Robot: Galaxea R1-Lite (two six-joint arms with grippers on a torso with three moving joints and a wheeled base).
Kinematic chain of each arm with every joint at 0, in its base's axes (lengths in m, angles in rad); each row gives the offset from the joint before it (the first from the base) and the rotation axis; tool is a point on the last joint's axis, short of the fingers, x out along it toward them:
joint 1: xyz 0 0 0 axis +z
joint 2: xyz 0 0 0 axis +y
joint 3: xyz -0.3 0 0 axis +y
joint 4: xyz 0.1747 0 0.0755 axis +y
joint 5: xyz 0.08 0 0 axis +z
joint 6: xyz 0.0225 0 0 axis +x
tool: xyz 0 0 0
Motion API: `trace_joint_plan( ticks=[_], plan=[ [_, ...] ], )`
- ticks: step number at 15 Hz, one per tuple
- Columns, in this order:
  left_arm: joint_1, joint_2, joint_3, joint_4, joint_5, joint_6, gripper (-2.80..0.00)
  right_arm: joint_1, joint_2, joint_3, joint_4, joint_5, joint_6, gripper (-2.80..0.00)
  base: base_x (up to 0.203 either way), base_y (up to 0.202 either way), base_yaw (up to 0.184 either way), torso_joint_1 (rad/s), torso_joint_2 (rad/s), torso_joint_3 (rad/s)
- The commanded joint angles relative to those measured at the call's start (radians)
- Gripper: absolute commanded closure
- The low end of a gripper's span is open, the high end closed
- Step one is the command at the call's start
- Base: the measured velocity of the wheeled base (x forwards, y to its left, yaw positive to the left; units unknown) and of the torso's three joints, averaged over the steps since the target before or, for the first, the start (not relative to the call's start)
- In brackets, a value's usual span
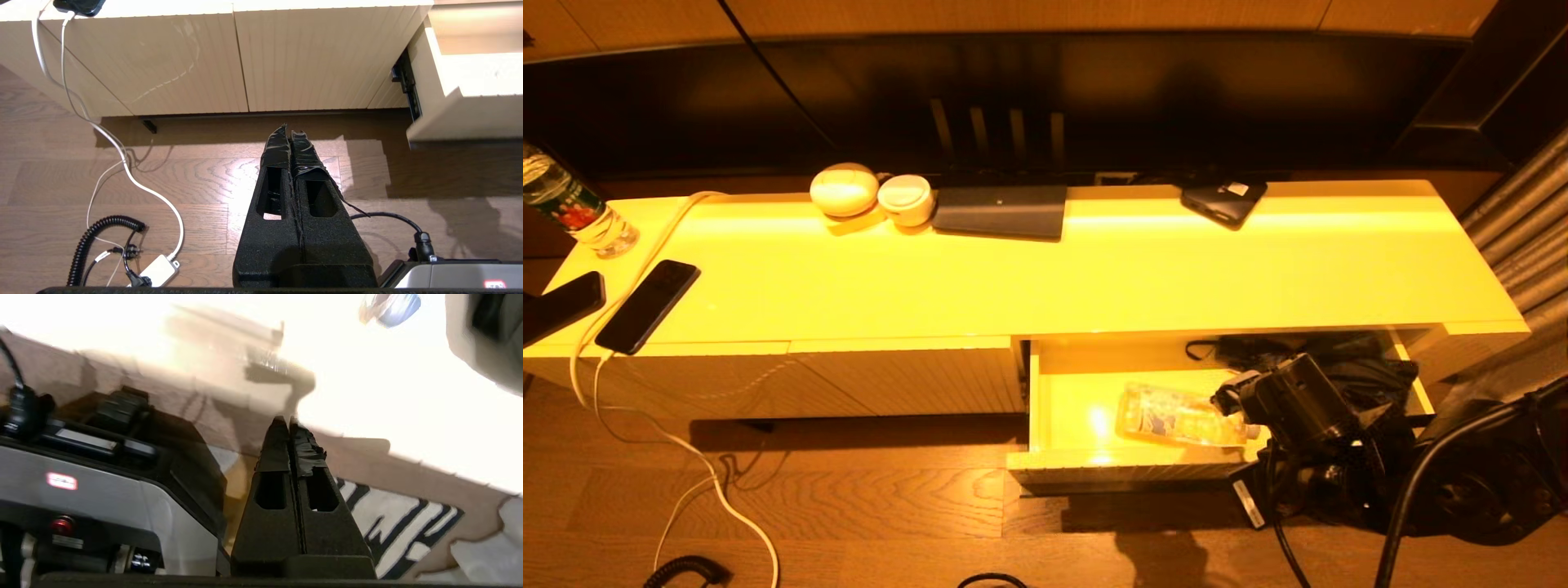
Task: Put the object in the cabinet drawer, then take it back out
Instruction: Close the drawer
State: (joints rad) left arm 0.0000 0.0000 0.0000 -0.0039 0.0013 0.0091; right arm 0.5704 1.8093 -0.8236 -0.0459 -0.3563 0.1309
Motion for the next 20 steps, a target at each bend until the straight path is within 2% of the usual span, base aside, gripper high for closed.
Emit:
trace_joint_plan(
  ticks=[1, 7, 14, 20],
  plan=[
    [0.0, 0.0, 0.002, -0.001, 0.0, 0.0, 0.0, 0.0, 0.022, -0.002, -0.035, -0.033, 0.0, 0.0, 0.0, 0.0, 0.0, 0.0, 0.0, 0.0],
    [0.0, 0.0, 0.002, -0.001, 0.0, 0.0, 0.0, -0.023, 0.083, -0.046, -0.214, -0.14, -0.006, 0.0, 0.0, 0.0, 0.0, 0.0, 0.0, 0.0],
    [0.0, 0.0, 0.002, -0.001, 0.0, 0.0, 0.0, -0.05, 0.113, -0.118, -0.316, -0.172, -0.011, 0.0, 0.0, 0.0, 0.0, 0.0, 0.0, 0.0],
    [0.0, 0.0, 0.002, -0.001, 0.0, 0.0, 0.0, -0.058, 0.154, -0.169, -0.354, -0.183, -0.005, 0.0, 0.0, 0.0, 0.0, 0.0, 0.0, 0.0]
  ],
)
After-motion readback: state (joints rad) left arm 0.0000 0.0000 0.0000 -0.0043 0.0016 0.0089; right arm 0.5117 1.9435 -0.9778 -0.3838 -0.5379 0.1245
